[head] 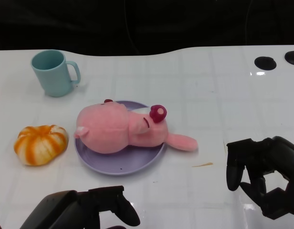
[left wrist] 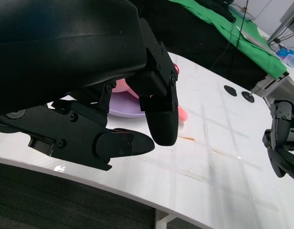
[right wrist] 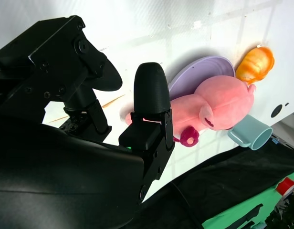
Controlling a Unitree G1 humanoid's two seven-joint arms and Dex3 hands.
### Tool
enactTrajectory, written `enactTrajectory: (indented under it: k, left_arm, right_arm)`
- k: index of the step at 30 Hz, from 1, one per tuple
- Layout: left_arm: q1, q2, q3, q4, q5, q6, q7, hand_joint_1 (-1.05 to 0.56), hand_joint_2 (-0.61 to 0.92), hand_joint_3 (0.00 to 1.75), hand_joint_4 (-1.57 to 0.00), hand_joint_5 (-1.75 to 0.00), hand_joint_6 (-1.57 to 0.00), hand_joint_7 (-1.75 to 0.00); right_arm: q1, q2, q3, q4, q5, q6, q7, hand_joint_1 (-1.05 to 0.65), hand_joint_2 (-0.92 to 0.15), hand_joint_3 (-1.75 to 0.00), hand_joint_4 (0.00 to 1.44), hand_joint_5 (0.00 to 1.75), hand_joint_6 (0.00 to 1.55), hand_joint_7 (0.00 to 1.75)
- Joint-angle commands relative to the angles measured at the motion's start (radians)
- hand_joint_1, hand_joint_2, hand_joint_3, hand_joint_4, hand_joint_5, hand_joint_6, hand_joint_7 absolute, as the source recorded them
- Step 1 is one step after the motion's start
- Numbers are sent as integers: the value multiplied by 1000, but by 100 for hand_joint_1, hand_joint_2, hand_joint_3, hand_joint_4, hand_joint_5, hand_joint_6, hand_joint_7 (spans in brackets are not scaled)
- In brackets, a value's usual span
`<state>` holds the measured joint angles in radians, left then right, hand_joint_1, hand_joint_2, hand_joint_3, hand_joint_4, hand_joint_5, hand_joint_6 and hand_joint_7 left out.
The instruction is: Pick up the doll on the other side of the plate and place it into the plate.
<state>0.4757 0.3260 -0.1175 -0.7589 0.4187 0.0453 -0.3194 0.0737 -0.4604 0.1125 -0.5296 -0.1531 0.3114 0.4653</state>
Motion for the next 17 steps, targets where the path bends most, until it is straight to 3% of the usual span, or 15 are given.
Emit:
enactTrajectory:
  k: [1, 17]
  left_arm:
    - [5, 4, 11, 5, -4, -13, 12, -27, 92, 42, -67, -157, -70, -94]
    - [7, 8, 23, 4, -8, -14, 0, -27, 92, 41, -68, -158, -70, -94]
  right_arm:
    - [-5, -16, 3, -4, -10, -10, 4, 9, -33, -138, 90, 175, 80, 154]
    - [-23, -18, 8, -8, -18, 20, 9, 7, -32, -140, 90, 175, 77, 156]
